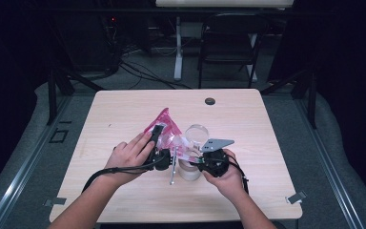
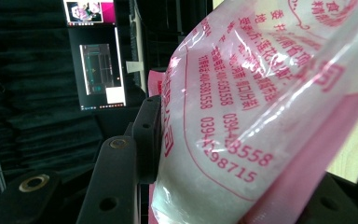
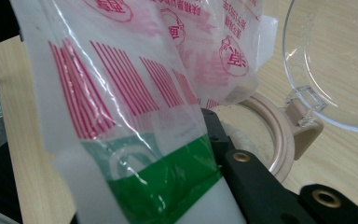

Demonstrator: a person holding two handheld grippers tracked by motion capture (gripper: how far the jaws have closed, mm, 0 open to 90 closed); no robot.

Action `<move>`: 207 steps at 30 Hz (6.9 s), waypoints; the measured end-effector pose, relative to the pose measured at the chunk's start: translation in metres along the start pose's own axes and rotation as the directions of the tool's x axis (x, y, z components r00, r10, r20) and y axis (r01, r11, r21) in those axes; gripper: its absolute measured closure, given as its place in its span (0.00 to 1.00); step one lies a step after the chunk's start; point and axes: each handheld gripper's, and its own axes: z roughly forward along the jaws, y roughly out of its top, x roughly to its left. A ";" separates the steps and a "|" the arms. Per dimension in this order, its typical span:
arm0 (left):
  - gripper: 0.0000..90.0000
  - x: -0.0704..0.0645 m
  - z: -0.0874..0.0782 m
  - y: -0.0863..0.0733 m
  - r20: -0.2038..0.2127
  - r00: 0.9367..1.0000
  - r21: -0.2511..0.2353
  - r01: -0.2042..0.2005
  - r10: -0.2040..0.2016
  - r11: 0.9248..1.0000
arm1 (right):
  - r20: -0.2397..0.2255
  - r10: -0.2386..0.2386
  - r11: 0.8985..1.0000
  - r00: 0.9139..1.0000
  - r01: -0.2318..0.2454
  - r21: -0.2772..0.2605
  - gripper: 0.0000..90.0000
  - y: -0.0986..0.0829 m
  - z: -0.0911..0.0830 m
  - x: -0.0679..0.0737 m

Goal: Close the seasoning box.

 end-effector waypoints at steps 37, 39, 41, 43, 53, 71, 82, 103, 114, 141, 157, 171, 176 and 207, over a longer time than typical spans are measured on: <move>0.70 -0.016 0.005 -0.011 0.040 0.996 0.025 0.077 -0.078 0.997 | 0.013 -0.011 1.000 1.000 0.011 -0.005 1.00 0.001 0.000 0.003; 0.70 -0.017 0.004 -0.012 0.051 0.994 0.034 0.091 -0.093 0.995 | 0.012 -0.014 1.000 1.000 0.014 -0.006 1.00 0.002 0.000 0.003; 0.70 -0.018 0.004 -0.013 0.051 0.994 0.035 0.099 -0.101 0.994 | 0.012 -0.015 1.000 1.000 0.015 -0.007 1.00 0.002 0.001 0.004; 0.70 -0.020 0.005 -0.014 0.056 0.992 0.033 0.109 -0.110 0.994 | 0.013 -0.016 1.000 1.000 0.016 -0.006 1.00 0.002 0.001 0.004; 0.70 -0.026 0.005 -0.017 0.062 0.988 0.040 0.140 -0.143 0.989 | 0.012 -0.019 1.000 1.000 0.020 -0.009 1.00 0.002 0.002 0.004; 0.70 -0.039 0.003 -0.022 0.075 0.965 0.046 0.247 -0.250 0.968 | 0.016 -0.022 1.000 1.000 0.022 -0.012 1.00 0.003 0.003 0.006; 0.70 -0.058 0.007 -0.027 0.098 0.944 0.054 0.310 -0.314 0.949 | 0.012 -0.031 0.999 0.999 0.031 -0.016 1.00 0.003 0.005 0.009; 0.71 -0.072 0.007 -0.030 0.125 0.921 0.056 0.364 -0.368 0.930 | 0.022 -0.049 0.999 0.999 0.049 -0.011 1.00 0.005 0.009 0.013; 0.74 -0.077 0.009 -0.029 0.160 0.907 0.073 0.382 -0.389 0.921 | 0.021 -0.056 0.998 0.998 0.057 -0.012 1.00 0.006 0.010 0.014; 0.79 -0.084 0.022 -0.030 0.323 0.807 0.141 0.475 -0.494 0.869 | 0.021 -0.064 0.998 0.998 0.064 -0.027 1.00 0.011 0.009 0.016; 0.80 -0.091 0.032 -0.037 0.427 0.649 0.152 0.635 -0.630 0.757 | 0.010 -0.045 0.996 0.999 0.045 -0.076 0.76 0.012 0.007 0.014; 0.81 -0.090 0.037 -0.045 0.461 0.579 0.167 0.688 -0.672 0.707 | 0.020 -0.018 0.989 1.000 0.021 -0.146 0.55 0.014 0.002 0.012; 0.82 -0.089 0.039 -0.050 0.469 0.543 0.170 0.718 -0.696 0.675 | 0.012 -0.005 0.986 1.000 0.007 -0.168 0.54 0.015 -0.003 0.010; 0.85 -0.068 0.045 -0.130 0.266 0.341 0.273 0.870 -0.902 0.410 | 0.014 0.006 0.984 1.000 -0.004 -0.176 0.56 0.017 -0.011 0.000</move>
